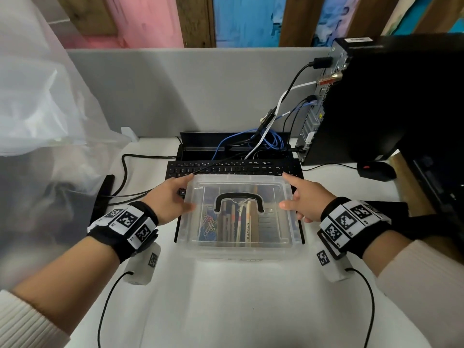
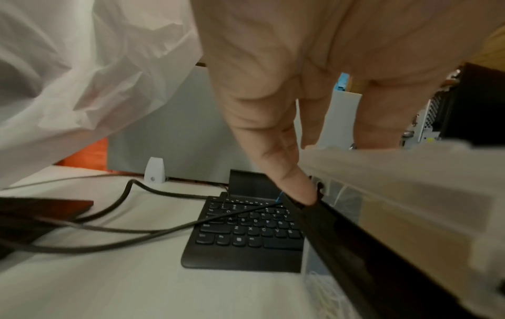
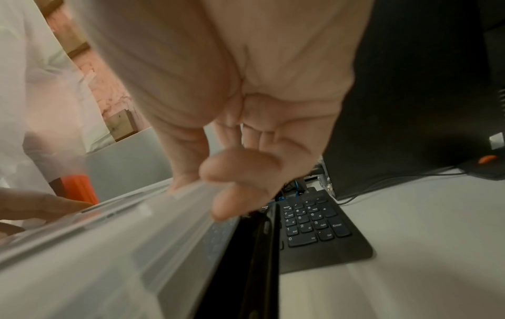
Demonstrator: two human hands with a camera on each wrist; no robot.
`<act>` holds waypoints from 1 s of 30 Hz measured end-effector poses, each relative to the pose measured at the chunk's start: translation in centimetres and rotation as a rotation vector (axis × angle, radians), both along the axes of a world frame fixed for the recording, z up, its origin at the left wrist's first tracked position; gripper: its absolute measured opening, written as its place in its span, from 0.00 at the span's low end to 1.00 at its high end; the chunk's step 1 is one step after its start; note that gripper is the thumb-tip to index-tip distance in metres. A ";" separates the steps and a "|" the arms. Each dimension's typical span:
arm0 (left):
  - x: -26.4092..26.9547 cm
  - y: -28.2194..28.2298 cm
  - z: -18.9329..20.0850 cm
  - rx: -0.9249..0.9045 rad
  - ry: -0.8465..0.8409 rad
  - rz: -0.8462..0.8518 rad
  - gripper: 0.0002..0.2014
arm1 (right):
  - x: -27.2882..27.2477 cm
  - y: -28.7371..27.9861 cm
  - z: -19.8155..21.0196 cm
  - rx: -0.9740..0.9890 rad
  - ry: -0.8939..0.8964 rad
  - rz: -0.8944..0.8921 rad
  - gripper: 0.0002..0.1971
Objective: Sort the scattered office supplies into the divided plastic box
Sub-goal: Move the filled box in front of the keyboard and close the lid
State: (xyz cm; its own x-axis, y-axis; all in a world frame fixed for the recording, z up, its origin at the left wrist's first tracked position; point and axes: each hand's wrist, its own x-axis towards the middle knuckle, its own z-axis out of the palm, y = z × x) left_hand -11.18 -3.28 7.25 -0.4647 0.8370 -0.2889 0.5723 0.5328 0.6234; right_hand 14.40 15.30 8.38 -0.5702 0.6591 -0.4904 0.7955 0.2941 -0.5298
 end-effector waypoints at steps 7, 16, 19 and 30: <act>-0.3 -0.4 -0.7 0.056 -0.100 0.059 0.34 | -0.2 0.4 -0.2 0.037 -0.013 0.040 0.41; 0.9 -0.6 -1.4 0.039 -0.598 0.457 0.34 | 0.5 0.9 -0.6 -0.157 -0.033 -0.094 0.46; 0.9 -0.5 -0.8 0.013 -0.679 0.505 0.24 | 0.4 0.9 -0.2 -0.260 -0.059 -0.147 0.45; 1.0 1.2 0.4 -0.247 0.029 0.148 0.10 | -0.2 1.2 -0.5 -0.289 -0.094 -0.193 0.37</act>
State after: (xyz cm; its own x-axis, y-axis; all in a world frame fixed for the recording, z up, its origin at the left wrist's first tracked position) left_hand -10.17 -2.08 7.67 -0.5877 0.6656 -0.4599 0.4928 0.7453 0.4491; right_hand 14.18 16.52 7.88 -0.3924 0.5768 -0.7165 0.8709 -0.0176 -0.4911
